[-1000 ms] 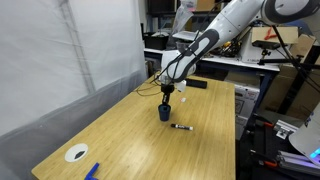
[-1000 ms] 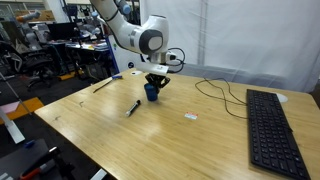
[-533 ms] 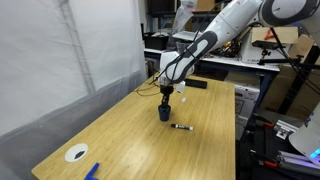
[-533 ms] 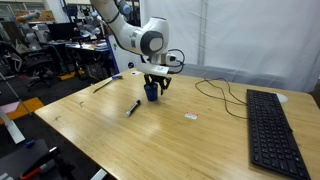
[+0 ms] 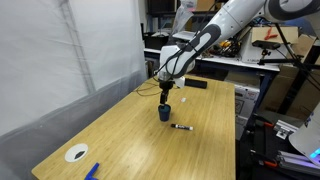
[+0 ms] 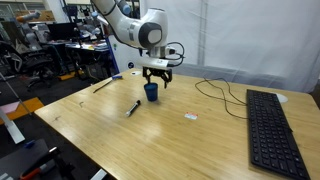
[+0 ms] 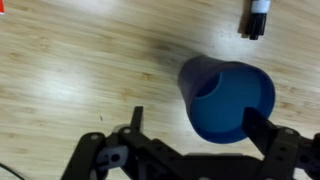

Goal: Move the cup slightly to the center of the table

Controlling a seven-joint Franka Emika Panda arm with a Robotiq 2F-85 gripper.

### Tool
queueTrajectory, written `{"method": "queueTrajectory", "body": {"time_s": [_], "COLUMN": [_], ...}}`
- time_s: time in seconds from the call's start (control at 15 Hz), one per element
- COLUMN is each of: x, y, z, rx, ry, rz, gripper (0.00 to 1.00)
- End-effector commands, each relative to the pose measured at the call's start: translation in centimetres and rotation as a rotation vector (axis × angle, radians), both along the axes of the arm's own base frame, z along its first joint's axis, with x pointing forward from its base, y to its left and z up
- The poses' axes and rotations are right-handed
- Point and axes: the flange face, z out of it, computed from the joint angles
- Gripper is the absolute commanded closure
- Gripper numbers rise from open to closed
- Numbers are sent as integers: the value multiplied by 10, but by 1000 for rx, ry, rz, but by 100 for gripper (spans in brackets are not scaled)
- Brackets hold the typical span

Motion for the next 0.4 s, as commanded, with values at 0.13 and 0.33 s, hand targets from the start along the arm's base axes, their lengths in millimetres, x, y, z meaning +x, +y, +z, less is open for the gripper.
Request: {"method": "queueTrajectory", "body": {"time_s": [0.13,0.33], "x": [-35,-60], "y": [-2,-13], "z": [54,79], "rx": [-11,-4], "ry": [7,-6], "rz": [-12,-31], "gripper": [0,0]}}
